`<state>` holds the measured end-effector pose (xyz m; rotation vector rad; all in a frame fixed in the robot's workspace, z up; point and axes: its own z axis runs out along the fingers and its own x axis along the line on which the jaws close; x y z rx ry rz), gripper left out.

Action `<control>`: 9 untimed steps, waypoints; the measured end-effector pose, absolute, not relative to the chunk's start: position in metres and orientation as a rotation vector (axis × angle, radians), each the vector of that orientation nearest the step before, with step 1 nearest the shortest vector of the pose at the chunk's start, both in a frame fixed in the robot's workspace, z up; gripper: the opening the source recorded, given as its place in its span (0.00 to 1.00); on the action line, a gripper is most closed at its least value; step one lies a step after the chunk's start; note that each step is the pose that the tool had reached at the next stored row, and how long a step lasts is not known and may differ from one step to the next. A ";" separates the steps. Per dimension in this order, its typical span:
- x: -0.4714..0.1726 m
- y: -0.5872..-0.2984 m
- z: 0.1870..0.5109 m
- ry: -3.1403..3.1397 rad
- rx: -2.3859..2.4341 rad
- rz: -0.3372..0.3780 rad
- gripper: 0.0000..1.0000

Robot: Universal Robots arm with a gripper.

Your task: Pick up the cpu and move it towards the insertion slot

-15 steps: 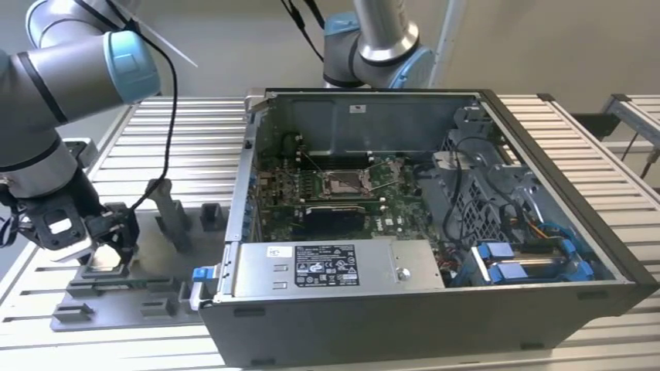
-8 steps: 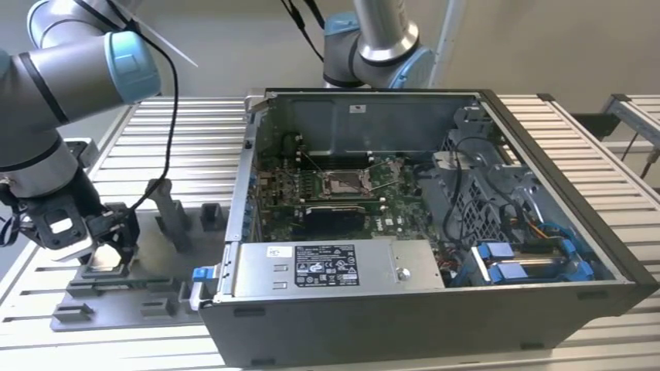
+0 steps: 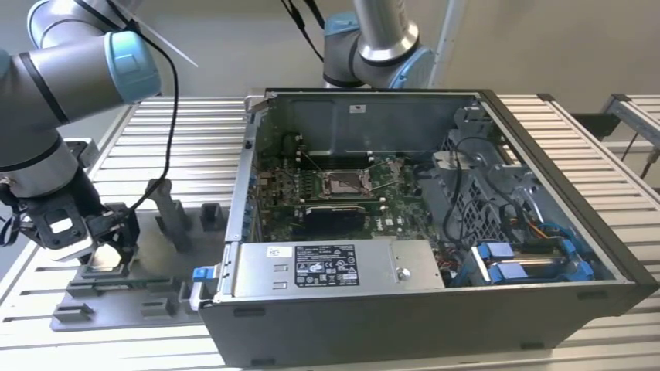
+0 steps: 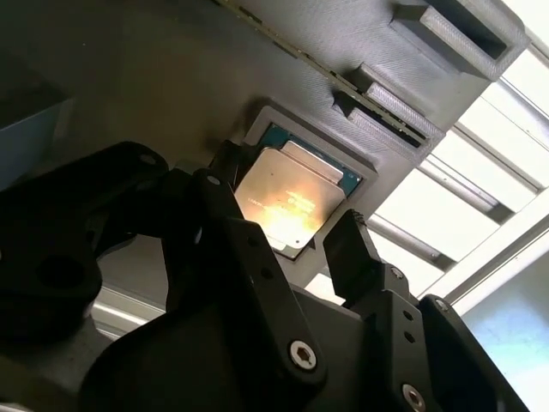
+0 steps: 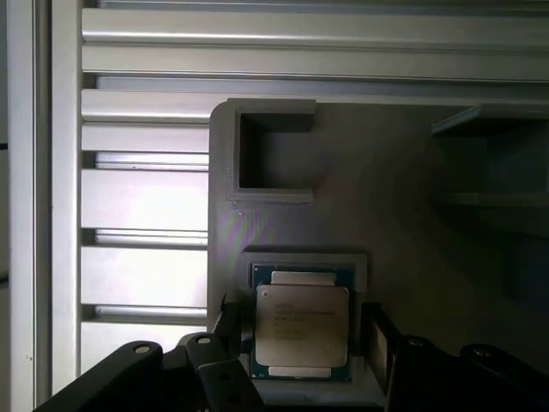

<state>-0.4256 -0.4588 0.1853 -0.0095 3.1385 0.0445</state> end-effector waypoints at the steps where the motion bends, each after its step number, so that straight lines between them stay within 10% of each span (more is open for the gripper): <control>1: -0.426 -0.459 0.185 3.139 -0.009 0.044 1.00; 8: -0.426 -0.459 0.185 3.138 -0.009 0.044 1.00; 9: -0.426 -0.459 0.185 3.138 -0.009 0.044 0.00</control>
